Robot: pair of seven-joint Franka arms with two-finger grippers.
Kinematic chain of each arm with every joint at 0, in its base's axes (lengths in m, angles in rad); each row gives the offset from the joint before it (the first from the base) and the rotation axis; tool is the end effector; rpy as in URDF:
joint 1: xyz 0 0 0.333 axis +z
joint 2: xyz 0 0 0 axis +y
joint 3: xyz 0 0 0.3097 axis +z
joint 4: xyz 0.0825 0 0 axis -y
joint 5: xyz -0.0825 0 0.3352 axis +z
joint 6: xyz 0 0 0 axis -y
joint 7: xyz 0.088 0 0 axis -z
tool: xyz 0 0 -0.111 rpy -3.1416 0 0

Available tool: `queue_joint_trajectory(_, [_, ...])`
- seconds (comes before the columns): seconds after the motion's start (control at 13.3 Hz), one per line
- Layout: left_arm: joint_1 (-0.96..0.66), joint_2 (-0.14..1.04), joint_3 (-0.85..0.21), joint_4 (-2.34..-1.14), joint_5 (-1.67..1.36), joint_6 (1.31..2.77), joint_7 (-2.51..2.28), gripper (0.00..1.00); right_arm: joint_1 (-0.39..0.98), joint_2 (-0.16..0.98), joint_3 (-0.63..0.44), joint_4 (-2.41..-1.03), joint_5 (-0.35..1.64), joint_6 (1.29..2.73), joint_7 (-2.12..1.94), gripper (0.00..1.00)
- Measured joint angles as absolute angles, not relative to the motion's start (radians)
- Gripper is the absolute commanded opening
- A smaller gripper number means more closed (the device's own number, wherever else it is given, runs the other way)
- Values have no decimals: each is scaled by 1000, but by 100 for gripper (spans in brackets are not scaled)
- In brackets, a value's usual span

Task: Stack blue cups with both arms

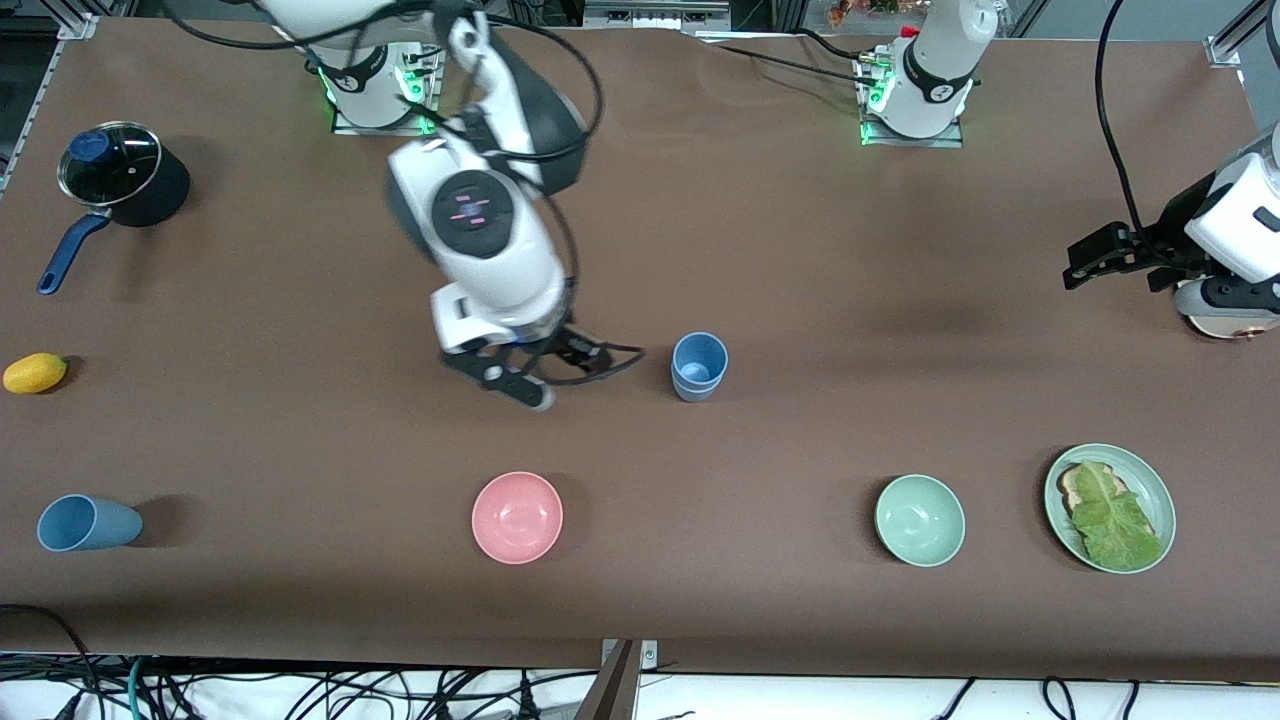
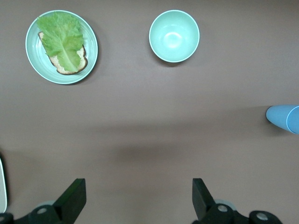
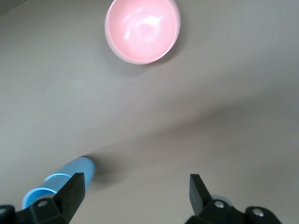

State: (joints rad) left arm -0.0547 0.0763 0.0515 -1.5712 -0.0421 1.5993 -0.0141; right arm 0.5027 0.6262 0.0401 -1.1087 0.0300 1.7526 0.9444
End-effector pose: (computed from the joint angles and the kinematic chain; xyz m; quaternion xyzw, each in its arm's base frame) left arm 0.5289 -0.0073 0.5771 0.9995 0.0065 -0.0242 0.0189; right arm 0.5870 0.3480 0.4531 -0.9782 0.2057 0.0112 0.0257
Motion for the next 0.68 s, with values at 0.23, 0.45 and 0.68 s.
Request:
queue_joint_trajectory(0.23, [-54,77,51,-1571,-42,1598,-14,100,350,555,35,-1107,34,1619,780,100])
queue_joint_trajectory(0.45, [-53,76,52,-1569,-41,1598,-14,100,190,486,34,-1107,63,1478,554,100])
queue_joint_trajectory(0.68, [-53,76,52,-1568,-40,1598,-13,100,86,427,33,-1116,100,1425,430,100])
